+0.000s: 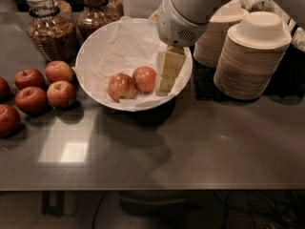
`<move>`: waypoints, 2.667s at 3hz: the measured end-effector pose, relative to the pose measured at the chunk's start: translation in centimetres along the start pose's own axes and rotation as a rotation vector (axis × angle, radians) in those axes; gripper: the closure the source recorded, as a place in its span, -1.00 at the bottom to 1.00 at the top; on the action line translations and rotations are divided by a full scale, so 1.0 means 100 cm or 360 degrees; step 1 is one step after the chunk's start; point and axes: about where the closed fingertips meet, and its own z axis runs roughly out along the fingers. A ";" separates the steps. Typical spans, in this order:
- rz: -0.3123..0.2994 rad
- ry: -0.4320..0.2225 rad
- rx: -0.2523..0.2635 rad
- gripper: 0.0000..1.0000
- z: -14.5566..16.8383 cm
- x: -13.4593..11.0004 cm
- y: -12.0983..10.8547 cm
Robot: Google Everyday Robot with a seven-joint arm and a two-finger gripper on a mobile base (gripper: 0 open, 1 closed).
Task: Pick apple from white bowl
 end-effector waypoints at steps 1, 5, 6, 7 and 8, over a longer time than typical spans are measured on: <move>-0.0031 -0.0011 -0.0006 -1.00 0.017 -0.011 -0.010; -0.0050 0.0125 0.0090 -1.00 0.081 0.006 -0.042; -0.0065 0.0147 0.0085 -1.00 0.092 0.013 -0.041; -0.0064 0.0151 0.0076 -1.00 0.097 0.018 -0.041; -0.0058 0.0147 0.0051 -1.00 0.105 0.025 -0.040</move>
Offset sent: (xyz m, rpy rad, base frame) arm 0.0597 0.0256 -0.0350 -0.0445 -0.0694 -0.0274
